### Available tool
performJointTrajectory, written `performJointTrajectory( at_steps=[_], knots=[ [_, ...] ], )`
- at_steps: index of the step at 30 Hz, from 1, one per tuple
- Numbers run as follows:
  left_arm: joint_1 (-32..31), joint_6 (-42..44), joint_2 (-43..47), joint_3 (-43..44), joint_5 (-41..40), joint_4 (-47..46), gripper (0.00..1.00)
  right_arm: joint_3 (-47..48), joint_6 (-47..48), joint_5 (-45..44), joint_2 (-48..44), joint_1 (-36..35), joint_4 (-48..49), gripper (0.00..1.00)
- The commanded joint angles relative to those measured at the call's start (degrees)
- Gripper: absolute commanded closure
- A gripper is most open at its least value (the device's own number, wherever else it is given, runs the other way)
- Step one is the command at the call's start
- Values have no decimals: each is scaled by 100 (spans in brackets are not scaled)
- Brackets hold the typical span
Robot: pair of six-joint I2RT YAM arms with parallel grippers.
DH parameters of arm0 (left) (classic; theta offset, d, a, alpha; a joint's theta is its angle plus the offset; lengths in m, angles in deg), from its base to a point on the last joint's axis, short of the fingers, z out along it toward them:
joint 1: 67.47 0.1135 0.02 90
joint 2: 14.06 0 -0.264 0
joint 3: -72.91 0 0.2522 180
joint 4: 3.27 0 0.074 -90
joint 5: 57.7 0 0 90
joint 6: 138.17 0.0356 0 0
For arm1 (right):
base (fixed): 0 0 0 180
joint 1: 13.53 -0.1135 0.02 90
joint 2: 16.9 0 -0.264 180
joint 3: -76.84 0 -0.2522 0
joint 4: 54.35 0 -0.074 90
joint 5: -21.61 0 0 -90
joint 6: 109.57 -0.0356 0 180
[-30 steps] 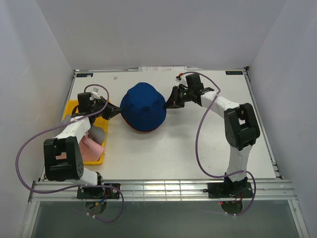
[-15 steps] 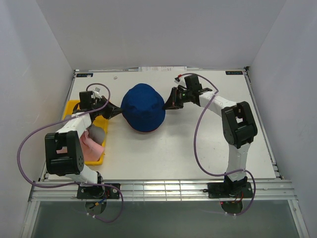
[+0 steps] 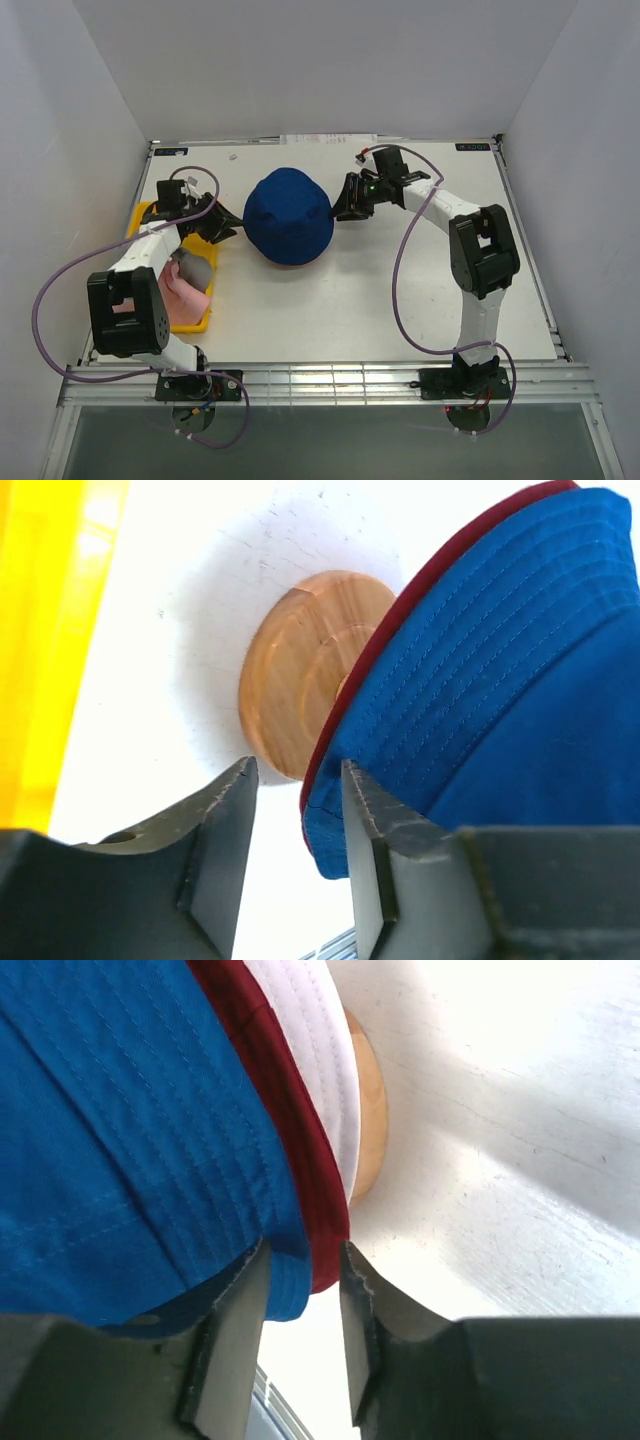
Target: Stack the hats
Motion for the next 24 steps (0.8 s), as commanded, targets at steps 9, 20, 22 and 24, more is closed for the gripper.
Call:
performJointTrajectory(
  at_steps=[9, 20, 22, 24],
  knots=[
    [35, 323, 647, 663, -106, 552, 45, 470, 243, -341, -549, 19, -477, 45],
    [35, 306, 1771, 1331, -2195, 2087, 45, -206, 542, -605, -1813, 107, -636, 32],
    [35, 262, 2053, 1384, -3254, 2379, 45, -540, 481, -491, -2034, 107, -443, 32],
    [35, 121, 2211, 1437, -3865, 2801, 45, -838, 437, -403, -2341, 98, -355, 32]
  ],
)
